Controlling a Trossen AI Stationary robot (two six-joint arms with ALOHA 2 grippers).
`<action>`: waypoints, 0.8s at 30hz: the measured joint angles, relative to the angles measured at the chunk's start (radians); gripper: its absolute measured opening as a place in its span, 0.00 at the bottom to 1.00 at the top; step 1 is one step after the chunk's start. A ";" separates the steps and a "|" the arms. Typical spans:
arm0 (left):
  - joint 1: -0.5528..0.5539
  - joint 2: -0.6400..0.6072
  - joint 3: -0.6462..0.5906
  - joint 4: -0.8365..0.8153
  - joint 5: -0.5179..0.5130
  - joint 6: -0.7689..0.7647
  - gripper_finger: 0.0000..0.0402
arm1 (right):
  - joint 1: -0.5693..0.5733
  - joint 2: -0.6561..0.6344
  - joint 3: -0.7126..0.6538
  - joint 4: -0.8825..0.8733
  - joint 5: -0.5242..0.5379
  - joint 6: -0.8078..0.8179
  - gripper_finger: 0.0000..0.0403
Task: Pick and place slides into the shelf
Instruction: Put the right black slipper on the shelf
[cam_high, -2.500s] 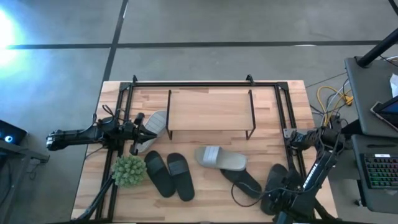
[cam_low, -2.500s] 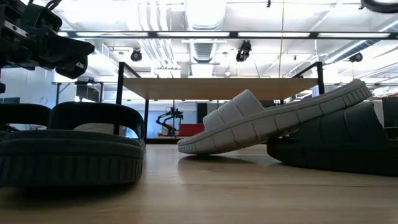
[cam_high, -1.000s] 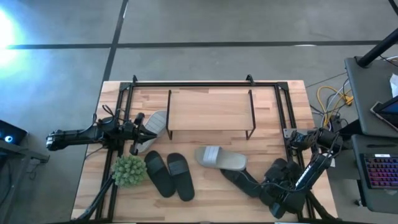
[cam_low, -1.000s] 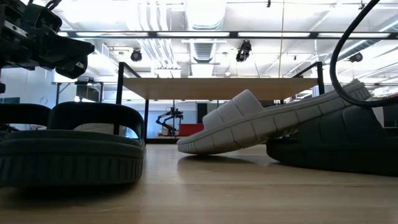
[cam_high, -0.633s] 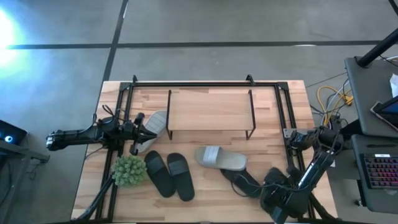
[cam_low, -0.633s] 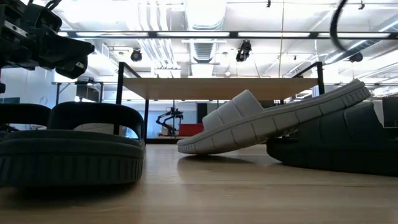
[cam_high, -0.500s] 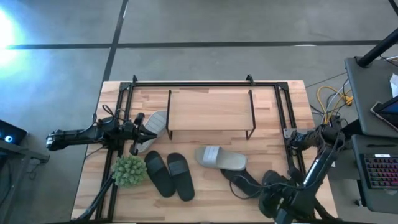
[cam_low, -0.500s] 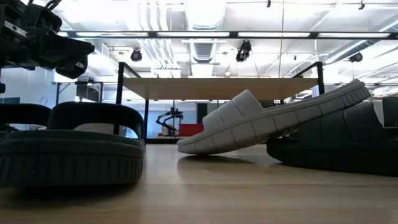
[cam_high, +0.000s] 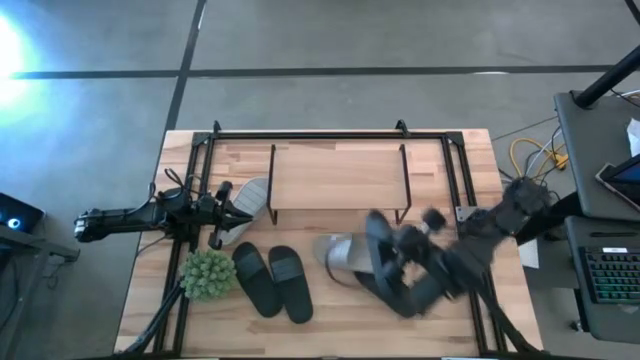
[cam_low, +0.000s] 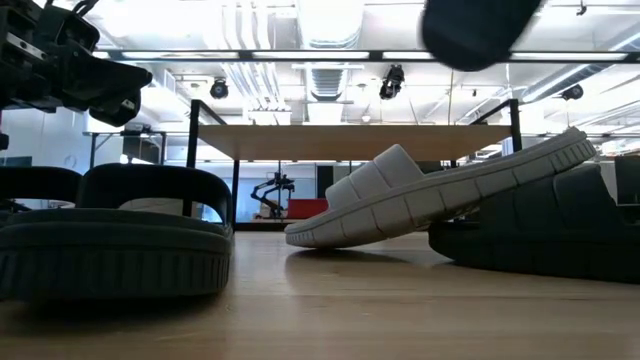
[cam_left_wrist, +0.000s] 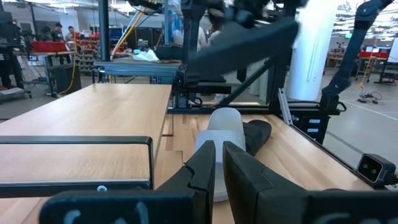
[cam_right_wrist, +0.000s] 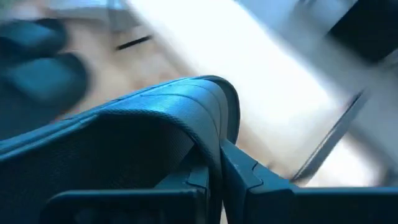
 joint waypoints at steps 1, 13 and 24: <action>0.000 0.000 0.000 0.000 0.000 0.000 0.04 | -0.042 -0.007 0.007 0.001 0.017 -0.082 0.03; 0.000 0.001 0.000 0.000 0.000 0.000 0.04 | -0.441 -0.071 -0.058 0.012 0.149 -0.744 0.03; 0.000 0.001 0.000 0.000 0.000 0.000 0.04 | -0.572 -0.079 -0.244 0.336 0.096 -1.222 0.03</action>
